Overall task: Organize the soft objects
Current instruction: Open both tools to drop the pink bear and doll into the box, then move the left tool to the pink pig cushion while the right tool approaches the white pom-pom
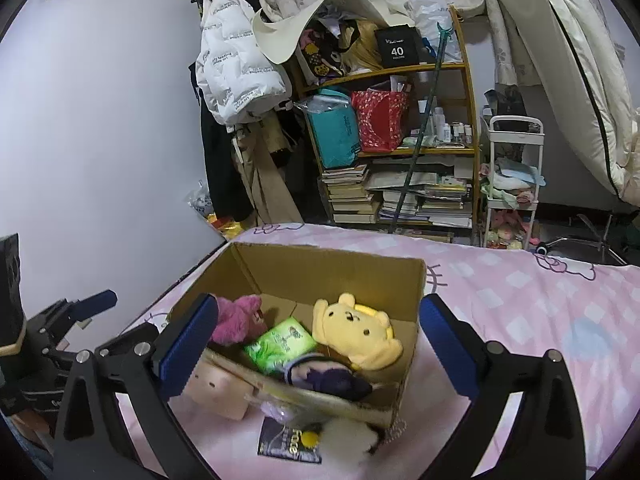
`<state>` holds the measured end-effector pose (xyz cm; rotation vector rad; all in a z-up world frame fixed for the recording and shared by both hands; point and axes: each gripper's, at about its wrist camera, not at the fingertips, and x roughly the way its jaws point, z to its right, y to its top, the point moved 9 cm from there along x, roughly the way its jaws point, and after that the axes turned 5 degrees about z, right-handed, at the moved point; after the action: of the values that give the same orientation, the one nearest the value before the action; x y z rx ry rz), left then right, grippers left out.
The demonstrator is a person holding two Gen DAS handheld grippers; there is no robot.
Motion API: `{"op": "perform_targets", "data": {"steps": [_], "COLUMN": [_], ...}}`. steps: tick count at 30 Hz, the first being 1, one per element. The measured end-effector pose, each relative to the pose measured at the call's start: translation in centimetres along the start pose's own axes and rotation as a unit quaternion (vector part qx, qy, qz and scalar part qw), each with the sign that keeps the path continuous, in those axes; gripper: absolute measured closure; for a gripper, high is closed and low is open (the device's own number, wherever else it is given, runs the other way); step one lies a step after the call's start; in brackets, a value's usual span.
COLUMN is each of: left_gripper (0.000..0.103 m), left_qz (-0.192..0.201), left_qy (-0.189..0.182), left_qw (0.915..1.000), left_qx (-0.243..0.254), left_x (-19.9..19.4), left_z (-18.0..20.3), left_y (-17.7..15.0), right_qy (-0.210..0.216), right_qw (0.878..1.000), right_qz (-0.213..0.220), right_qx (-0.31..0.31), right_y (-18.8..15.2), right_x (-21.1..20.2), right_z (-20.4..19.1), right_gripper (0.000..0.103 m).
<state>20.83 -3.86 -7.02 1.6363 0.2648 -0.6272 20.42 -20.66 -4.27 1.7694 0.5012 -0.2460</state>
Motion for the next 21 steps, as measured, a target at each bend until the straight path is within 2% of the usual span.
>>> {"op": "perform_targets", "data": {"steps": [21], "left_gripper": [0.008], "left_qz": [-0.042], "left_qy": [0.02], "left_qw": [0.9989], "left_qx": [-0.01], "left_x": [-3.4], "left_z": [-1.8], "left_y": [-3.9], "right_qy": [-0.031], "right_qw": [0.999], "right_qz": [-0.024], "right_qx": [0.003], "right_y": [-2.8], "right_x": [-3.7], "right_z": [0.3], "right_gripper": [0.0]}}
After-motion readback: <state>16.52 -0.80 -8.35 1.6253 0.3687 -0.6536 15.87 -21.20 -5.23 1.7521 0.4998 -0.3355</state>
